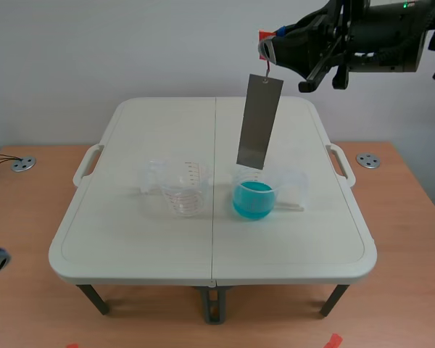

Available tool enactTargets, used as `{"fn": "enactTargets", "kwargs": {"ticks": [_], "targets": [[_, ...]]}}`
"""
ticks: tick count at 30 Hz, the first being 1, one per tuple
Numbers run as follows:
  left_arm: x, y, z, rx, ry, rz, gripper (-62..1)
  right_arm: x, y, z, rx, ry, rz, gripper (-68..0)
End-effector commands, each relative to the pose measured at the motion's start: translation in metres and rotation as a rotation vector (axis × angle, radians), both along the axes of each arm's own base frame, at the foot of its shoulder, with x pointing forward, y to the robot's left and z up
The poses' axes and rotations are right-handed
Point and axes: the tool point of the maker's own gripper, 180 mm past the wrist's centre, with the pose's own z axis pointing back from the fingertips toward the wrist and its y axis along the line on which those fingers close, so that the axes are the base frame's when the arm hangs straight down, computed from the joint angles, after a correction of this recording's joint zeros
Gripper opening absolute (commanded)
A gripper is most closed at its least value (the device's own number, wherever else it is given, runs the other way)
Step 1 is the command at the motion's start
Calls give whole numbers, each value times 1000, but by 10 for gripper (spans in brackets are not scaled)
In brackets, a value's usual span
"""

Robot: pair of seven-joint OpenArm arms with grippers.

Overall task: Hold the metal plate by the orange handle, dip it into the blue solution, take it out and point at it, then put the plate back in the beaker on the left.
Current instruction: 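Lower the plate into the blue solution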

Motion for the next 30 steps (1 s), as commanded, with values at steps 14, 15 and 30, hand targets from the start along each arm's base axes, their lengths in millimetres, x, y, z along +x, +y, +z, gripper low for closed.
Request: {"fn": "enactTargets", "kwargs": {"ticks": [14, 15, 30], "targets": [[-135, -19, -68, -67, 327, 115, -597, 13, -6, -5, 60, 7, -30, -664], [-142, -22, -72, -71, 345, 121, -597, 13, -5, -6, 60, 7, -29, -664], [-215, -60, -107, -110, 532, 99, -597, 5, 2, -51, 54, 49, -34, -664]]}}
